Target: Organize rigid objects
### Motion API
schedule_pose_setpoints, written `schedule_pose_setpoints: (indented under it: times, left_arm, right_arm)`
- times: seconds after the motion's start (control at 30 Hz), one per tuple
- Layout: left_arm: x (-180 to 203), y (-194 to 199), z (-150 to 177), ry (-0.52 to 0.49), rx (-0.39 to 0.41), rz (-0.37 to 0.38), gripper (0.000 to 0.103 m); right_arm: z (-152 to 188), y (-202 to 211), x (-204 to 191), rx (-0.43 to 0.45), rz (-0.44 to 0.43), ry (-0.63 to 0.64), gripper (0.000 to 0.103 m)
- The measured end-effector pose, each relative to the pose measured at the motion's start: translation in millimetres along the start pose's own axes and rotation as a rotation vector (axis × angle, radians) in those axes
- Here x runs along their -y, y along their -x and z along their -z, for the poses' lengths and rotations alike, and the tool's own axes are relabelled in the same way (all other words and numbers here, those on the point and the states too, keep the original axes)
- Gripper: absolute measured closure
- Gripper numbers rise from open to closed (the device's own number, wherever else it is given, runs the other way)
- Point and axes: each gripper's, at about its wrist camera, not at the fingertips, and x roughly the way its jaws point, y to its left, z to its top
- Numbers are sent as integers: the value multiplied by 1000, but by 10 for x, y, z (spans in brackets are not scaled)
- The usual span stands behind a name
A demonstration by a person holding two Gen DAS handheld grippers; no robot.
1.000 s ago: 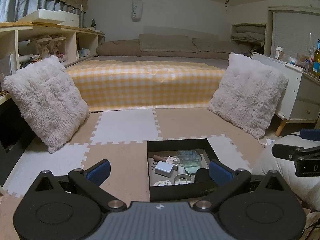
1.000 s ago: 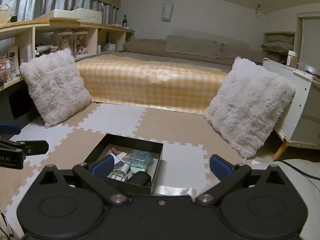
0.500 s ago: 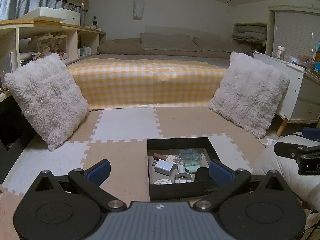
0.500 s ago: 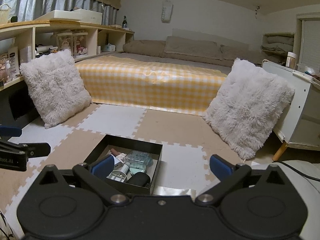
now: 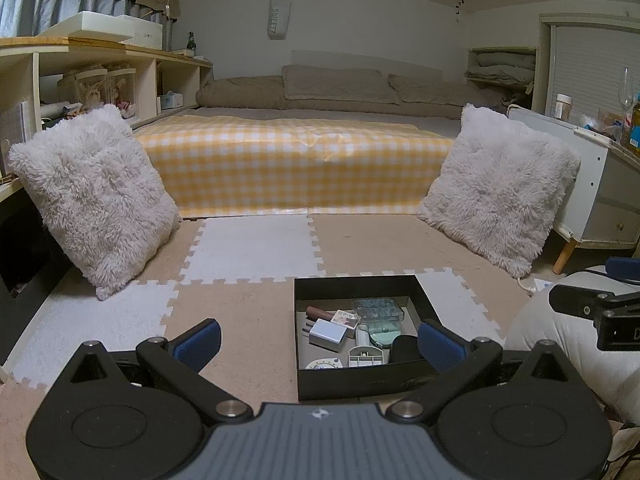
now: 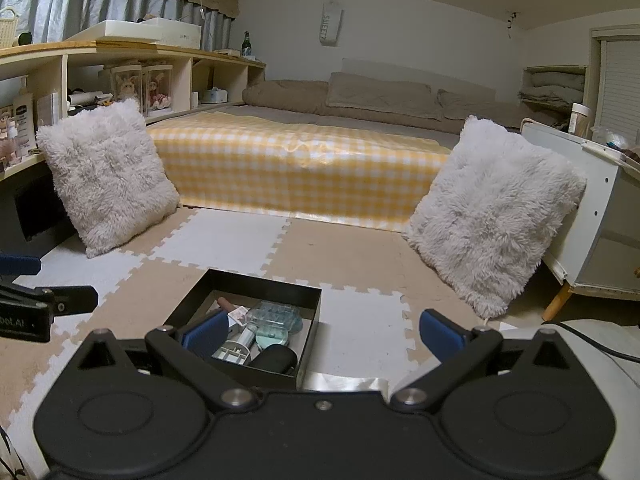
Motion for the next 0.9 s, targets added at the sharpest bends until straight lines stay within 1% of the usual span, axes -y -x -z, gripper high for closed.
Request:
schedule_pose_setpoints:
  times: [0.9]
  left_arm:
    - [10,-7,11,4,1,-2,0]
  right_arm:
    - [20,-10,22,-1,3,7,0]
